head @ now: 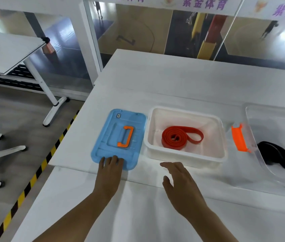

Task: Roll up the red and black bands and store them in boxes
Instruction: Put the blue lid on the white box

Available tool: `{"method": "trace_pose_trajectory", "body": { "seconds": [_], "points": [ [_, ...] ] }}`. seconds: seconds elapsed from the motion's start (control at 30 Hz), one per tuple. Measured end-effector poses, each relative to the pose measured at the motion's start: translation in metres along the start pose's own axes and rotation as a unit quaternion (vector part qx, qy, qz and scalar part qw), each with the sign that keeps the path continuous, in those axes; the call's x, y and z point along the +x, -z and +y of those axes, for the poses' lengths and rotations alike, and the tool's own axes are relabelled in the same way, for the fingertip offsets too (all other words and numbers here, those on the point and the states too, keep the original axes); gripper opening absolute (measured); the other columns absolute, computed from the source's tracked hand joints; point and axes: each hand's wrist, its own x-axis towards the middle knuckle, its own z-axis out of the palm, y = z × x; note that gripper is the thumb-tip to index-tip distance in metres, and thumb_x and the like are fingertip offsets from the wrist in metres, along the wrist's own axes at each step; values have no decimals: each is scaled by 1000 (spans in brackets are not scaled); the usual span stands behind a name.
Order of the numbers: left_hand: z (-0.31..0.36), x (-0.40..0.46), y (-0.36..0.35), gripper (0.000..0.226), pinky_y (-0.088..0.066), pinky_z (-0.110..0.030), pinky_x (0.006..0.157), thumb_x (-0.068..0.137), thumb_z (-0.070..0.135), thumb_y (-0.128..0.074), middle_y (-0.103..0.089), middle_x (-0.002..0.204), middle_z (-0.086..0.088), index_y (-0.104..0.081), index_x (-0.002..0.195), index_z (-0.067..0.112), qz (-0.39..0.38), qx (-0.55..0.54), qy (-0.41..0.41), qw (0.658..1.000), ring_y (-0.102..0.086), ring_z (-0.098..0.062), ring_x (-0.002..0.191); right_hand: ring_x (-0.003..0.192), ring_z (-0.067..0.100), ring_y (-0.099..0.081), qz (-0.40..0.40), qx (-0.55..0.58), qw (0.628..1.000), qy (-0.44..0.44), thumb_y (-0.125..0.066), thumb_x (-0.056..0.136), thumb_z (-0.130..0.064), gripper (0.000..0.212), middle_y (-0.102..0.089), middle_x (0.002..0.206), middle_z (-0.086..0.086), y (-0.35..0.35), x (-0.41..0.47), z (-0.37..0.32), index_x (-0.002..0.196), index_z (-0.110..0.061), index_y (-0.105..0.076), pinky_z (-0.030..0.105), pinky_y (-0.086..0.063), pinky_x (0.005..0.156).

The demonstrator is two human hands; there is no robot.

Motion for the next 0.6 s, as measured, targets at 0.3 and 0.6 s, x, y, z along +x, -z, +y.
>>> {"method": "trace_pose_trajectory", "body": {
  "seconds": [0.3,0.6],
  "points": [
    [17,-15,5,42,-51,-39,55,53,5,-90,-61,75,-6,-67,88,12,64,-14,-68,996,-60,-26,62,111,10,-57,-47,-11,999,-10,-55,101,-21,45,-53,126,-9,-26,0,-7,144,-32,-49,29,-46,102],
    [91,-112,-5,37,-49,-25,45,47,19,-96,-62,63,1,-67,69,17,-24,-135,-91,986,-60,-16,49,113,20,-59,-91,-10,993,-70,-54,102,-21,40,-58,124,0,-45,-23,3,141,-27,-52,36,-50,99]
  ]
}}
